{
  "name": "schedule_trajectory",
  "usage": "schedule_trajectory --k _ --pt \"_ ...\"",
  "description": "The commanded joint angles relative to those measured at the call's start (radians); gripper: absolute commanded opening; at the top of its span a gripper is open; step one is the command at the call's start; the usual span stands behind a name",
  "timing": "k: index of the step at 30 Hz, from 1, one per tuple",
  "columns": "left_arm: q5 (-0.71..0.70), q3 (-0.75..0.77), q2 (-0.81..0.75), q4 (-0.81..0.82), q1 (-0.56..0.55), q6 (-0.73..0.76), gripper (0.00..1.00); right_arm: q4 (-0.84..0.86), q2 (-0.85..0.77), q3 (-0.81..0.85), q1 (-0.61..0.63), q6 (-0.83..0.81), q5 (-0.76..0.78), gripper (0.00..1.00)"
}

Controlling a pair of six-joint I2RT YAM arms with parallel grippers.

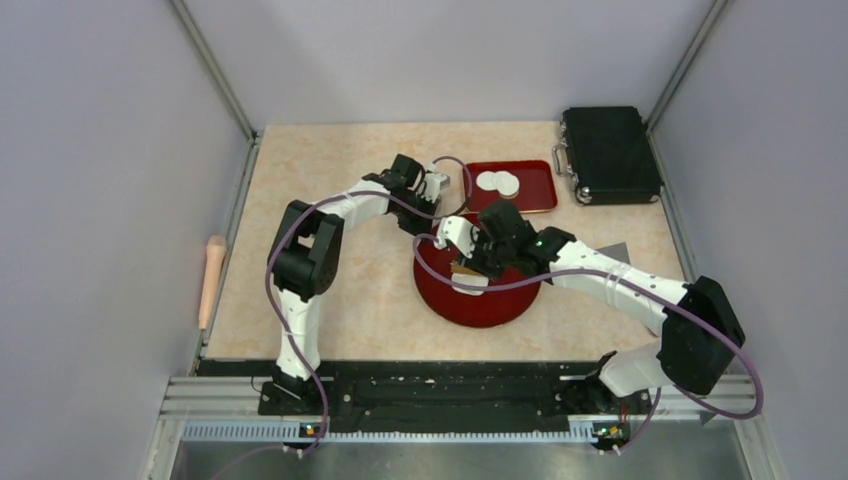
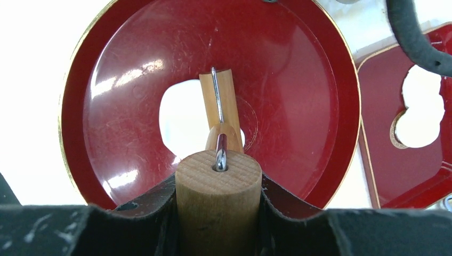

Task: Roll out the dumpling wrappers from the dough

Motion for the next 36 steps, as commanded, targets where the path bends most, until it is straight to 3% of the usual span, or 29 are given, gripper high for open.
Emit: schedule_trajectory --k 1,13,26,36 --pt "-0.032 0.002 0.052 -0.026 -0.005 -0.002 0.00 -0.051 0.021 -0.043 0.041 -0.041 0.006 0.00" --pt "-0.110 -0.013 0.047 0.002 -0.005 -0.041 0.00 -0.209 -0.056 -0.043 0.055 -0.070 -0.170 0.00" --pt "-0.124 -0.042 0.032 0.028 -0.004 -0.045 0.00 0.006 0.023 -0.142 0.071 -0.036 0.125 0.00" --pt "-0.130 -0.043 0.030 0.031 -0.005 -0.049 0.00 -0.136 -0.049 -0.156 0.142 -0.100 0.010 0.00"
